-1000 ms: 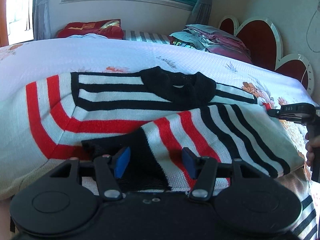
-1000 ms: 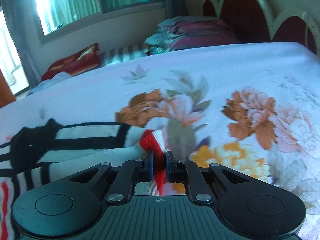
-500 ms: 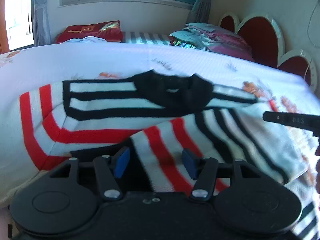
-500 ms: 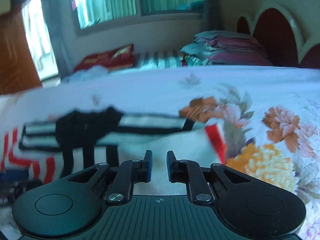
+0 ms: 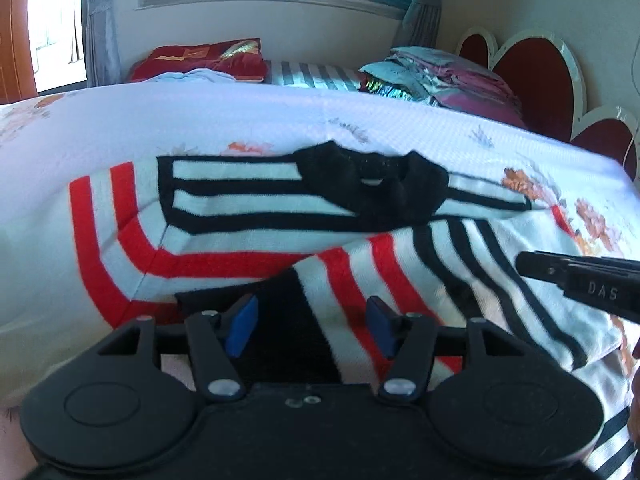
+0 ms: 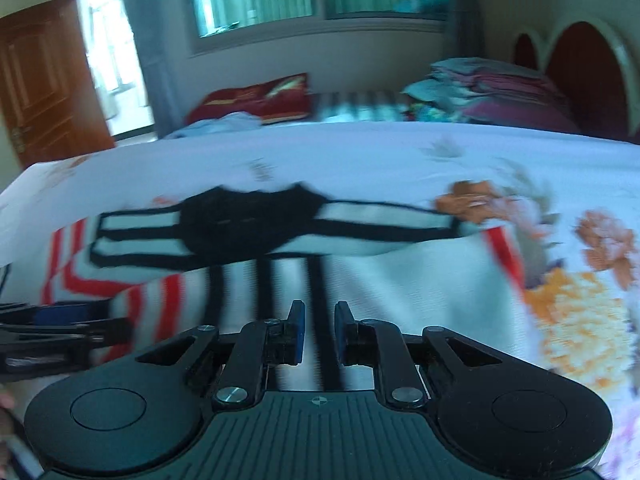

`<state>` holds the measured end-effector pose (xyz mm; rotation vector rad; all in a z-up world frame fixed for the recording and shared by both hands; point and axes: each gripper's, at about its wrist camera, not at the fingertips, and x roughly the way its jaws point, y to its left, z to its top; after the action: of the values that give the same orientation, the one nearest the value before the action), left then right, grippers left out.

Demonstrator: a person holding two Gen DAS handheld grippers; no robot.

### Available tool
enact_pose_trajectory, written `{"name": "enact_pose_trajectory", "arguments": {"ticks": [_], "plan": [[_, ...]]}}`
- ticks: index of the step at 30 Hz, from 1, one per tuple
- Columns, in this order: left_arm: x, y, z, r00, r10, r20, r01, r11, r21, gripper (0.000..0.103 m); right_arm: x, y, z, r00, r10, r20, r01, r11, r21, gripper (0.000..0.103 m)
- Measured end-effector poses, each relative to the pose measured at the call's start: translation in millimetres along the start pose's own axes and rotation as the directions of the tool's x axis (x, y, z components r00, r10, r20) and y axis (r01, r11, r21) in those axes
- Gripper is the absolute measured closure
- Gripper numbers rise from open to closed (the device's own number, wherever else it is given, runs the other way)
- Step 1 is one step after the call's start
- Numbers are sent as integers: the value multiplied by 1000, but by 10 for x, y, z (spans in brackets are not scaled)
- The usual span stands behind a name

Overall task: Fold small clothes
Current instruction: 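Move the left tool to the other sleeve's black cuff, then grasp the cuff with the left tool and fold the sleeve across the body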

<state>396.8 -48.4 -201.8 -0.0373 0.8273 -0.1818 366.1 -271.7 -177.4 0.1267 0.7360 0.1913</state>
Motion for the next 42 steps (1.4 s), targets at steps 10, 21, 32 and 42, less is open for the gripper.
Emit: {"name": "enact_pose_trajectory", "arguments": {"ticks": [10,21,32,42], "plan": [[-54,75,-5,1000,17,-14,-17,1000,-22,45,65,204,-149,998,12,-56,-14,999,-30,60],[-515,313,-35,997,71,11,-69,991,-112,44,-26,427,-217,998,34,-51,-38,997,-71,47],[-1069,1083,-278,986,163,22,-153,957,-248,40,-119,964,-209,994,108,-21,-110,989,-98,47],[-1457,2539,-704,969,245,-25,-223,828,-515,37,-57,1336,-164,997,69,-25,-70,996,-49,47]]}}
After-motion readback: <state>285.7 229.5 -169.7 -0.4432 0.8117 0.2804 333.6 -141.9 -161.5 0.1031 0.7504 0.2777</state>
